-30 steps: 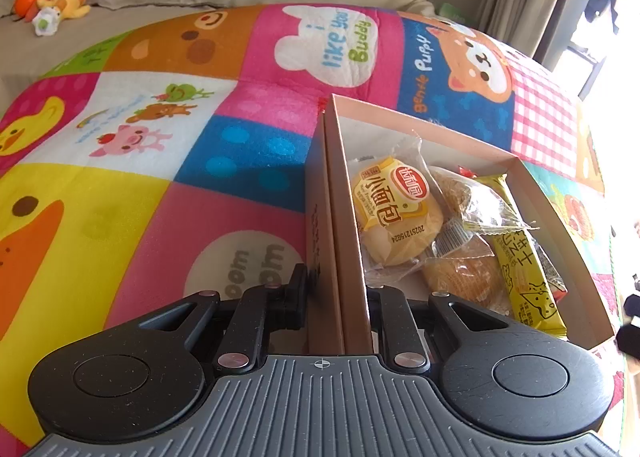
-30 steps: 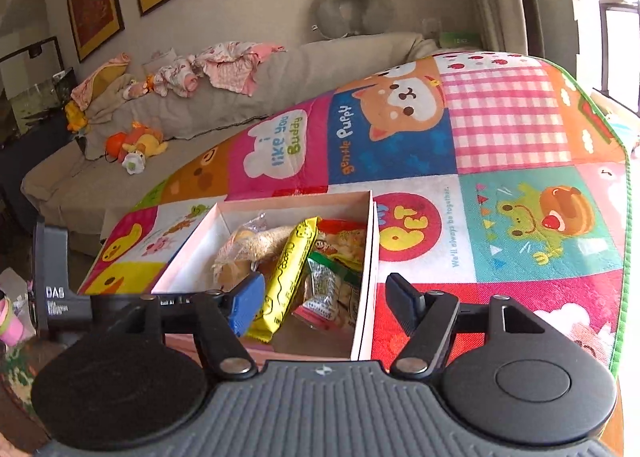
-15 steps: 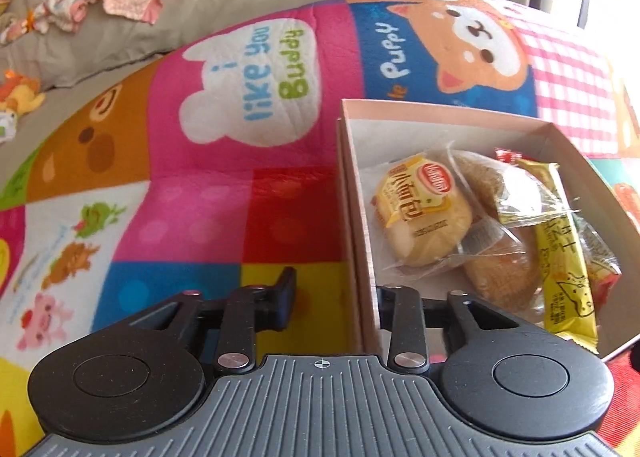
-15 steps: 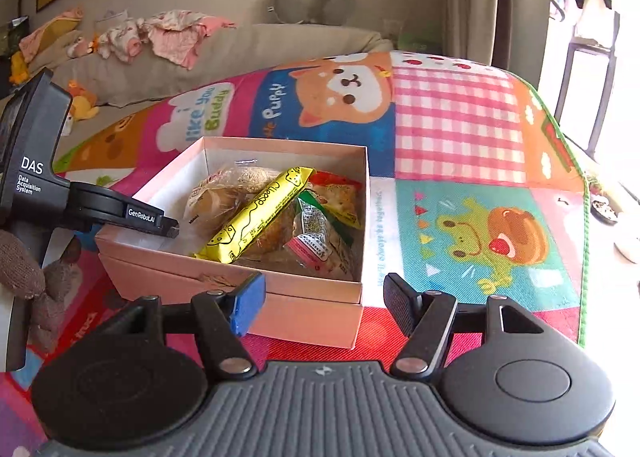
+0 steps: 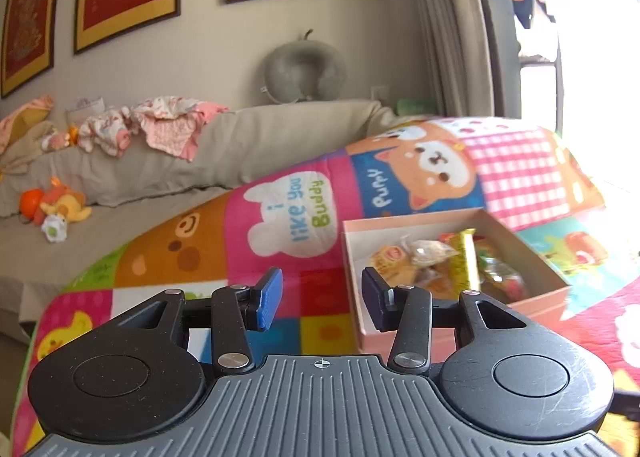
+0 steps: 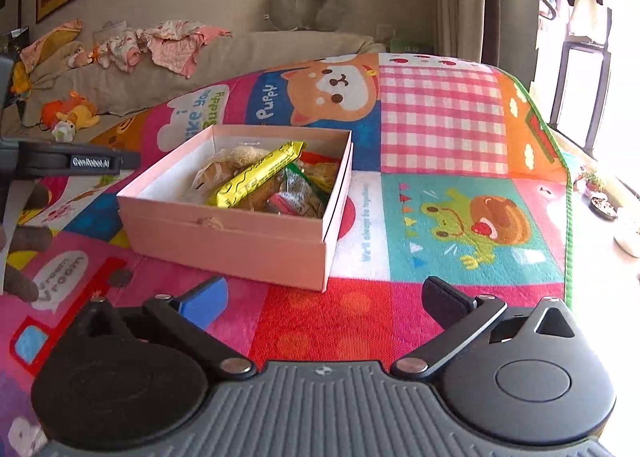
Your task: Organize objects
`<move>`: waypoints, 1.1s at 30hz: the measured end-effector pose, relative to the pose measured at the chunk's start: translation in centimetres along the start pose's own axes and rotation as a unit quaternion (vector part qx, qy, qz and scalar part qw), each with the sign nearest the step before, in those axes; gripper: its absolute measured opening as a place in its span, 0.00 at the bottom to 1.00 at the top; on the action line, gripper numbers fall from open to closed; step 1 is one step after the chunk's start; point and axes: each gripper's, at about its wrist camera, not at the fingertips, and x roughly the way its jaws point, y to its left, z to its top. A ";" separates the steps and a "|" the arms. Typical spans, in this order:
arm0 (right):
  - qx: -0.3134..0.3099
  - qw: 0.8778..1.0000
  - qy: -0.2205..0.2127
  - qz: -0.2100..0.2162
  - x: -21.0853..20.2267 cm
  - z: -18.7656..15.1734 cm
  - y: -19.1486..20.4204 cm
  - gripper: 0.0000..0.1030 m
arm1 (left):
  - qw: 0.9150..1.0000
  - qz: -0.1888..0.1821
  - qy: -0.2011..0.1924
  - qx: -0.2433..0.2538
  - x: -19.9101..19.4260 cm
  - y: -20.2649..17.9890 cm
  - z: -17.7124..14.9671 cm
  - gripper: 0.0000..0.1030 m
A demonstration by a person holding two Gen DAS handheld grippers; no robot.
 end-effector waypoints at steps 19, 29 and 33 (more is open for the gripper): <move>0.068 0.994 0.051 -0.067 -0.7 -6.3 1.8 1.00 | 0.989 -0.060 0.131 -0.028 -3.1 -4.5 -9.4 0.49; 0.048 0.996 0.049 -0.054 -0.5 -6.1 2.3 1.00 | 0.990 -0.046 0.133 -0.024 -2.8 -5.1 -9.3 0.50; 0.049 0.996 0.049 -0.048 -0.4 -6.0 2.2 1.00 | 0.990 -0.046 0.133 -0.025 -2.8 -5.1 -9.2 0.50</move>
